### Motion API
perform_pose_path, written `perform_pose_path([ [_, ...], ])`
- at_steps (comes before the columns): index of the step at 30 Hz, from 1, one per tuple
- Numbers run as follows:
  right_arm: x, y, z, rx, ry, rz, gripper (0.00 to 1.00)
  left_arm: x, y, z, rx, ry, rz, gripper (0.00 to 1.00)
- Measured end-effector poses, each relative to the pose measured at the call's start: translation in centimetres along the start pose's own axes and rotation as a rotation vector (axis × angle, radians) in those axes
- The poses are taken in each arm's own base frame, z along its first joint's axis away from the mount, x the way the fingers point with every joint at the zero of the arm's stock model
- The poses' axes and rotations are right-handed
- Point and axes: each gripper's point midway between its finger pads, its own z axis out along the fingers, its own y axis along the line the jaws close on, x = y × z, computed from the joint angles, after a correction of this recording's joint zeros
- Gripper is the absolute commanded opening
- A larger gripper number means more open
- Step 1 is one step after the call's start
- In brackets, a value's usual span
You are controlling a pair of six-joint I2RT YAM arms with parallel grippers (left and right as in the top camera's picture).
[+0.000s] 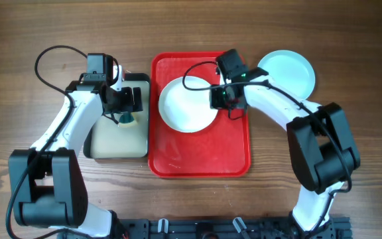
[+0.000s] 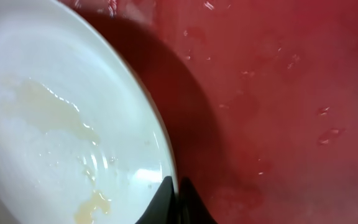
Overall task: Clean dirty plates on tray and stack at the side
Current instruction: 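Lift the white plate off the tray with the right gripper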
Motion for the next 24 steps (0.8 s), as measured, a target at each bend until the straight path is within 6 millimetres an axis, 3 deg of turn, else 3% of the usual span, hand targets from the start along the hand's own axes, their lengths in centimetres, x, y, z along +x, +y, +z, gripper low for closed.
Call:
perform_pose_path([
  [4, -5.1, 1.5, -7.6, -0.019, -0.225, -0.066, 0.04, 0.0, 0.0, 0.0, 0.000, 0.000, 0.000, 1.00],
  [7, -6.8, 3.0, -14.5, 0.028, -0.425, -0.131, 0.04, 0.0, 0.0, 0.0, 0.000, 0.000, 0.000, 1.00],
  [13, -5.4, 4.8, -16.4, 0.315, -0.559, -0.271, 0.04, 0.0, 0.0, 0.0, 0.000, 0.000, 0.000, 1.00],
  [15, -4.5, 6.8, -17.7, 0.446, -0.647, -0.377, 0.04, 0.0, 0.0, 0.0, 0.000, 0.000, 0.000, 1.00],
  [19, -4.7, 12.2, -22.9, 0.658, -0.915, -0.566, 0.04, 0.0, 0.0, 0.0, 0.000, 0.000, 0.000, 1.00],
  [24, -5.5, 15.3, -27.8, 0.838, -1.048, -0.715, 0.04, 0.0, 0.0, 0.0, 0.001, -0.001, 0.000, 1.00],
])
